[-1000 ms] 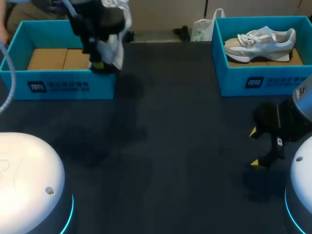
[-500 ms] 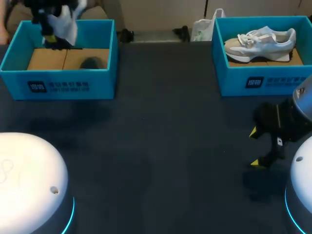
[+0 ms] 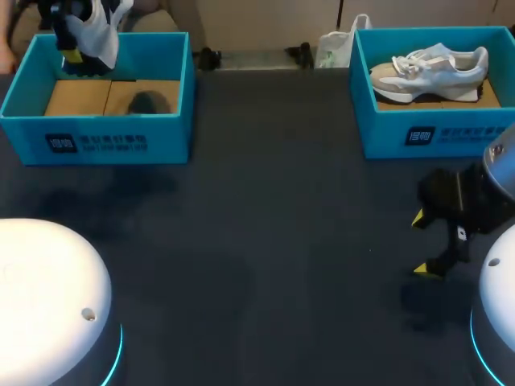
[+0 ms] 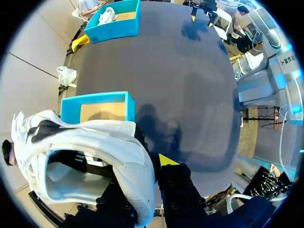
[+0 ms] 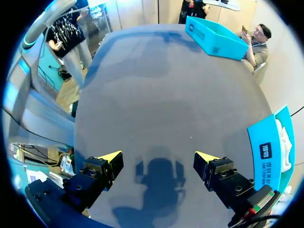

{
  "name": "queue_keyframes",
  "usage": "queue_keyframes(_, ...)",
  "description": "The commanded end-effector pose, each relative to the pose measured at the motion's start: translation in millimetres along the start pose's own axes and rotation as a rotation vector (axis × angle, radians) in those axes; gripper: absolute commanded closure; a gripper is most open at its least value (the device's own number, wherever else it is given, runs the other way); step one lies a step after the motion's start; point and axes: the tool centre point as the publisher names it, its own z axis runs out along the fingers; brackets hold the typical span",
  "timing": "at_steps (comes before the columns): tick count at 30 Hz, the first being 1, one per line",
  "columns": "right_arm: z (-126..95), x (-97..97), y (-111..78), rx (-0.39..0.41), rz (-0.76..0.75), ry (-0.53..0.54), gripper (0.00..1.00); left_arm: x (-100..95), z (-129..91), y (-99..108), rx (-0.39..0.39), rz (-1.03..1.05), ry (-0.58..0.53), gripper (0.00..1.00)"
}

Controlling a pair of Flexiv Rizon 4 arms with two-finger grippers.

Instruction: Take the shoe out of the shoebox, open the shoe tongue, remove and reinsert the insole, then place the shoe into the shoebox

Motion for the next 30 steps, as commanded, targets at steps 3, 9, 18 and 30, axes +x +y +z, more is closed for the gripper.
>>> queue_keyframes(3,0,1.6,-0.4,0.001,0.000,-0.003,0.00,-66.4,5,46,-0.024,-0.008,0.040,1.00)
queue_keyframes(9,0,1.6,-0.4,0.001,0.000,-0.003,0.00,-106.6,11,92,-0.027,-0.024,0.055,1.00)
queue_keyframes(18,0,1.6,-0.4,0.001,0.000,-0.003,0.00,-127.8,29,127,-0.008,0.071,0.086,1.00)
queue_keyframes(30,0,1.6,-0.4,0.001,0.000,-0.003,0.00,-128.2,36,171,-0.075,0.532,-0.001,1.00)
